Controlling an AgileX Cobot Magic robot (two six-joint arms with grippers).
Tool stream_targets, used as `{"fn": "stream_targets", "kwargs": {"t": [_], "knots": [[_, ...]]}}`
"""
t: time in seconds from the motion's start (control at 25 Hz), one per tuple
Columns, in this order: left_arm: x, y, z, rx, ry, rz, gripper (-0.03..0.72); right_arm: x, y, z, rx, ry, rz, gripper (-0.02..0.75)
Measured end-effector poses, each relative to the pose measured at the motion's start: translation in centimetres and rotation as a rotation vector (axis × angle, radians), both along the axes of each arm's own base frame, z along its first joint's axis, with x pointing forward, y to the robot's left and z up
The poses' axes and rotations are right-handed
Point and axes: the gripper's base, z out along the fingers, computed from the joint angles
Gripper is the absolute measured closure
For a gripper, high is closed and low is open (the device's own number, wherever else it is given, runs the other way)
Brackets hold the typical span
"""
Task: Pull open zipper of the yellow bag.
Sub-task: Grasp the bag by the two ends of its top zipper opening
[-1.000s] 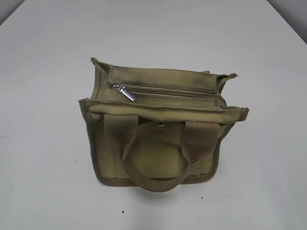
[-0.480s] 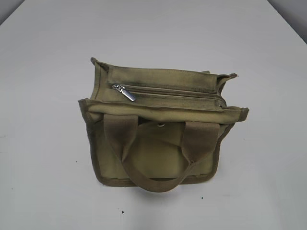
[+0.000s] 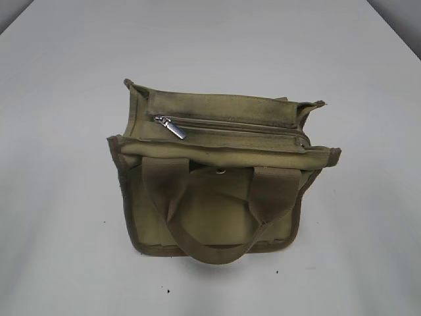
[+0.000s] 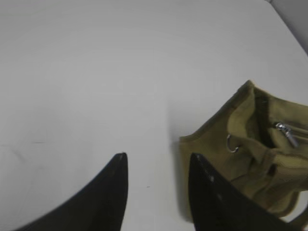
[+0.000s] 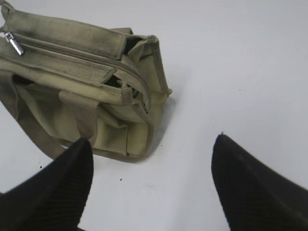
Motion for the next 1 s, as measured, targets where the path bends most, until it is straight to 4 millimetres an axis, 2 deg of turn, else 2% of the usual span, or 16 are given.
{"fn": "stream_targets", "kwargs": {"t": [0.2, 0.24, 0.4, 0.52, 0.76, 1.0], "knots": [[6.3, -2.2, 1.5, -0.15, 0.104, -0.162, 0.36, 4.0, 2.0, 0.3, -0.119, 0.097, 0.172, 0.144], [8.0, -2.7, 1.3, -0.185, 0.157, -0.199, 0.36, 4.8, 2.6, 0.4, -0.148, 0.106, 0.215, 0.144], [12.3, -4.7, 0.4, -0.306, 0.303, -0.324, 0.36, 8.4, 5.7, -0.1, -0.26, 0.181, 0.395, 0.144], [15.5, -6.8, -1.4, -0.317, 0.416, -0.392, 0.36, 10.4, 8.2, -0.4, -0.313, 0.196, 0.499, 0.144], [19.6, -11.5, -3.9, -0.295, 0.543, -0.512, 0.356, 14.7, 12.4, -1.1, -0.352, 0.221, 0.572, 0.144], [22.2, -12.9, -5.5, -0.3, 0.585, -0.519, 0.349, 18.4, 14.8, -1.0, -0.348, 0.21, 0.57, 0.144]]}}
